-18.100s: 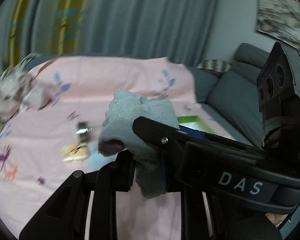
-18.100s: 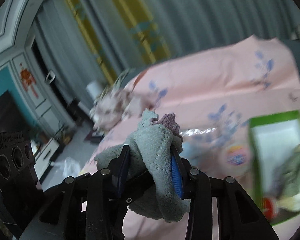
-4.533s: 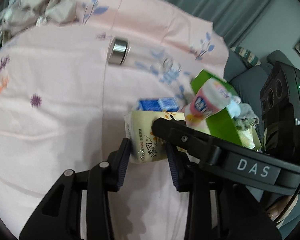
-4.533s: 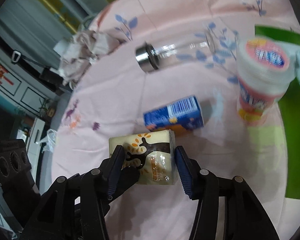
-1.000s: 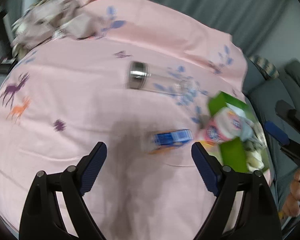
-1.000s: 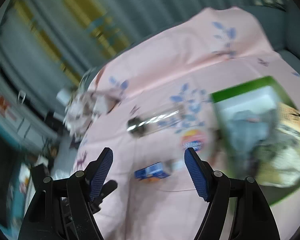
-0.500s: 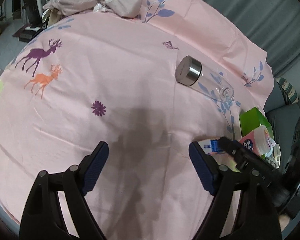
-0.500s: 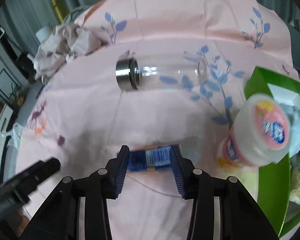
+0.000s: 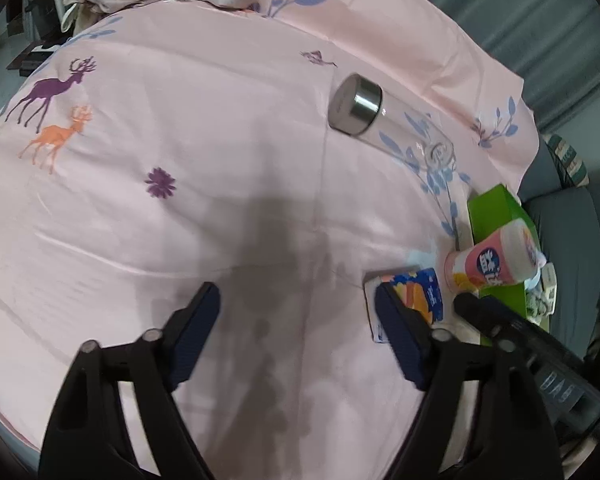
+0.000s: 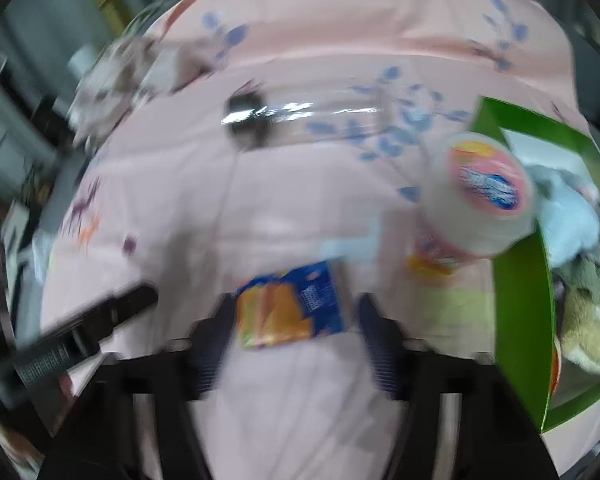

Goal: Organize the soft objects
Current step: 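Close the right gripper on the blue Tempo pack and lift it, then carry the blue Tempo pack in the right gripper over the green box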

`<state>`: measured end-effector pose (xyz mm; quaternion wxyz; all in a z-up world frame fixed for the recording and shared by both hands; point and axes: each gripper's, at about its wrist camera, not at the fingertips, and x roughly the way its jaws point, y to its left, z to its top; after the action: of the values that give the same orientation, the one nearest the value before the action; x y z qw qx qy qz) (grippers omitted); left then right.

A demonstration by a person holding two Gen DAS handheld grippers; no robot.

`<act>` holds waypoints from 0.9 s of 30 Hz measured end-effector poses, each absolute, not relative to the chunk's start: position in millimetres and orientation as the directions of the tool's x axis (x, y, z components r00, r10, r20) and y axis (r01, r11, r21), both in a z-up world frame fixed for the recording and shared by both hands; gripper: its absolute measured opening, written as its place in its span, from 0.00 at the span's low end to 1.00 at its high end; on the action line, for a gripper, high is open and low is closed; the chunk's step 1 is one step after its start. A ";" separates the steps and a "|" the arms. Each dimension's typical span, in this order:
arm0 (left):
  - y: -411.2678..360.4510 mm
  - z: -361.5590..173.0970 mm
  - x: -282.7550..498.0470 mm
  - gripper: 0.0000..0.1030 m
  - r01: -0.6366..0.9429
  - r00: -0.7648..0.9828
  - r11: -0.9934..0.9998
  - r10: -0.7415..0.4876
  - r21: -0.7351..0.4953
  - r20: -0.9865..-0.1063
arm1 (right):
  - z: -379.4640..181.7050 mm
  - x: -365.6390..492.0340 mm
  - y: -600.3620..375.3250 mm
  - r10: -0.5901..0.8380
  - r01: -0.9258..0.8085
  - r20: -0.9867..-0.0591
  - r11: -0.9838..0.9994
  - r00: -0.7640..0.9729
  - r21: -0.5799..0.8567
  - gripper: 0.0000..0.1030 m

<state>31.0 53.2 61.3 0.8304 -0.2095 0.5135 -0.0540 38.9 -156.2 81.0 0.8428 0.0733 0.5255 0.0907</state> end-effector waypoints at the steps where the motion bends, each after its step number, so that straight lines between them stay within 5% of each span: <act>1: 49.3 59.5 30.2 0.68 -0.117 0.466 0.907 -0.309 -0.404 -0.829 | 76.7 42.6 -163.6 0.245 -0.046 -0.874 0.967 0.420 0.249 0.70; 6: 21.1 51.1 28.7 0.68 -0.021 0.449 0.872 -0.428 -0.489 -0.784 | 62.8 53.1 -170.5 0.338 -0.015 -0.852 0.932 0.399 0.362 0.70; 14: -5.9 38.0 32.6 0.66 0.060 0.446 0.876 -0.452 -0.478 -0.773 | 37.6 67.5 -159.2 0.382 -0.012 -0.859 0.915 0.340 0.402 0.70; 21: -13.5 25.2 41.0 0.38 0.077 0.433 0.852 -0.497 -0.519 -0.752 | 23.7 70.8 -152.6 0.394 -0.024 -0.865 0.913 0.310 0.407 0.58; 27: -18.7 48.8 32.0 0.38 0.120 0.489 0.868 -0.475 -0.483 -0.732 | 45.8 58.8 -157.6 0.419 -0.042 -0.836 0.900 0.353 0.434 0.55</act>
<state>32.0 -18.7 48.8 0.8422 -0.1871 0.4737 -0.1767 58.8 -157.6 45.8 0.8045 0.1716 0.5503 0.1432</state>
